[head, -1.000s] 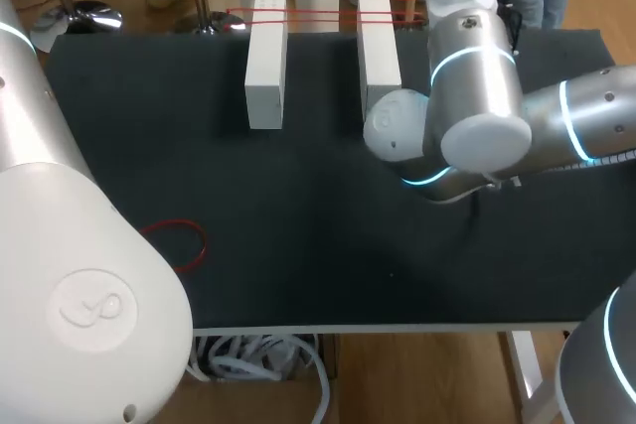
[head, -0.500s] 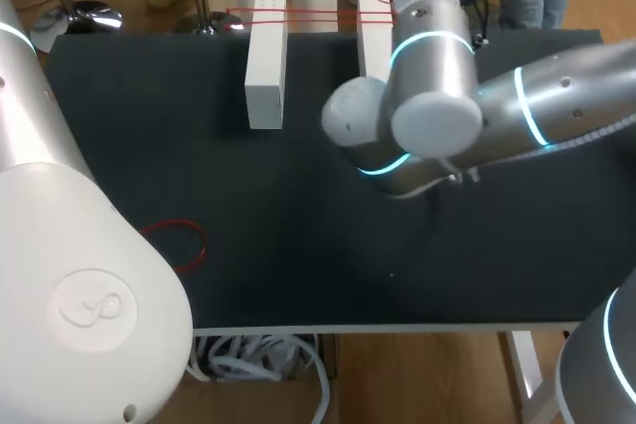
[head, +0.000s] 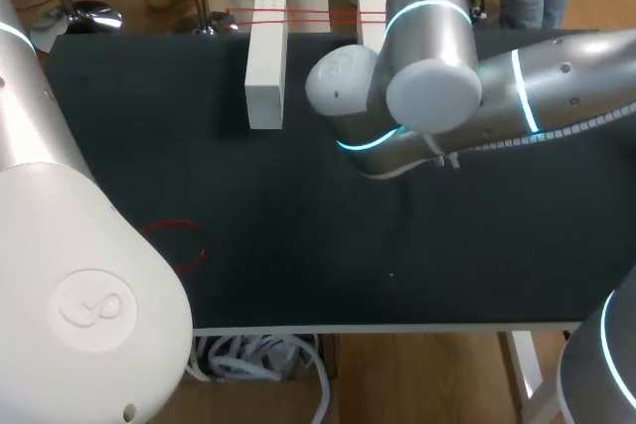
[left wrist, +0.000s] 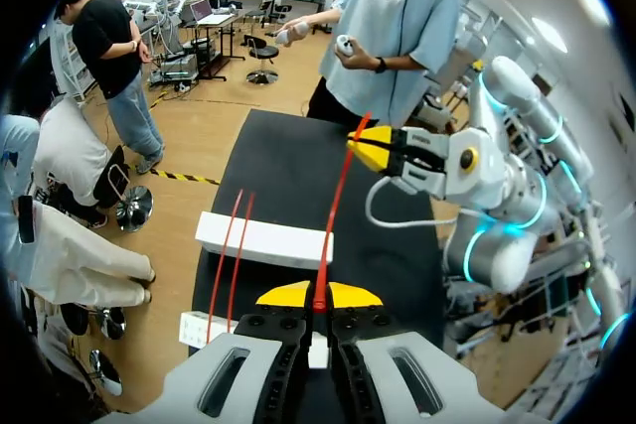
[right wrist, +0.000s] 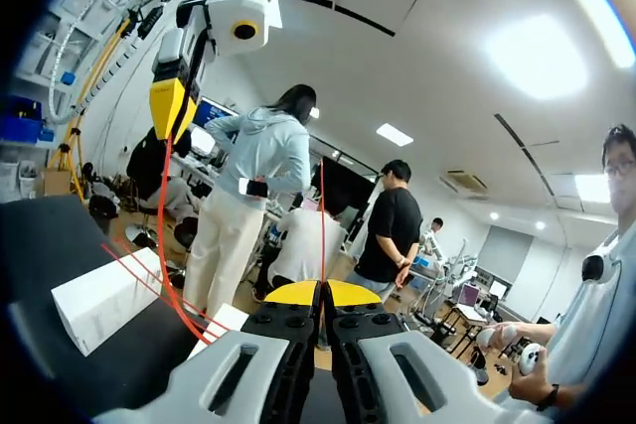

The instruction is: Grab the tape and strap the tape.

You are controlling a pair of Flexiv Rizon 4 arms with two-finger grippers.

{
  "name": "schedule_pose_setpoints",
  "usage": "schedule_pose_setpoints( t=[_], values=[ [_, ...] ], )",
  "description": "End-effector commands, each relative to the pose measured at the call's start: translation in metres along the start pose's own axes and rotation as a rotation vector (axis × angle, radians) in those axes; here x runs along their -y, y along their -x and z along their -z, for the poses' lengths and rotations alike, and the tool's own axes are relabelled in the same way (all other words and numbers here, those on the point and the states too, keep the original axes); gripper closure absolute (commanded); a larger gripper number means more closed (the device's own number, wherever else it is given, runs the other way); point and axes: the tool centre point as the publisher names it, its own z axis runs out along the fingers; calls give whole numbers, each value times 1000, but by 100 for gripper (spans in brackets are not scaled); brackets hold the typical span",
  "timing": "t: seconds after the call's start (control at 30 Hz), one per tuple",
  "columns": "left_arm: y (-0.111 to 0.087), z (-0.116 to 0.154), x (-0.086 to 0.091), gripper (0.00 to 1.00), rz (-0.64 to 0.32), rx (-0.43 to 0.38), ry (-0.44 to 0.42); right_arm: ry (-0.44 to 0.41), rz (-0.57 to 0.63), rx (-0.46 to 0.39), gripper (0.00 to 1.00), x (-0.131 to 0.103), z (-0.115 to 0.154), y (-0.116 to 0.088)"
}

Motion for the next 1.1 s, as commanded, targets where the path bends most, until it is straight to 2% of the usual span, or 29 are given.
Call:
schedule_pose_setpoints(
  t=[0.03, 0.23, 0.53, 1.1],
  values=[
    [1, 1, 2, 100, 2, -5, 7, -20, 16, -54, 100, -7, 4, 11],
    [1, 1, 2, 100, 2, -5, 7, -5, 28, -66, 100, -24, 7, 10],
    [1, 1, 2, 100, 2, -5, 7, 9, -47, -54, 100, -63, -4, 0],
    [1, 1, 2, 100, 2, -5, 7, -5, -121, -45, 100, -77, -13, -2]
  ],
)
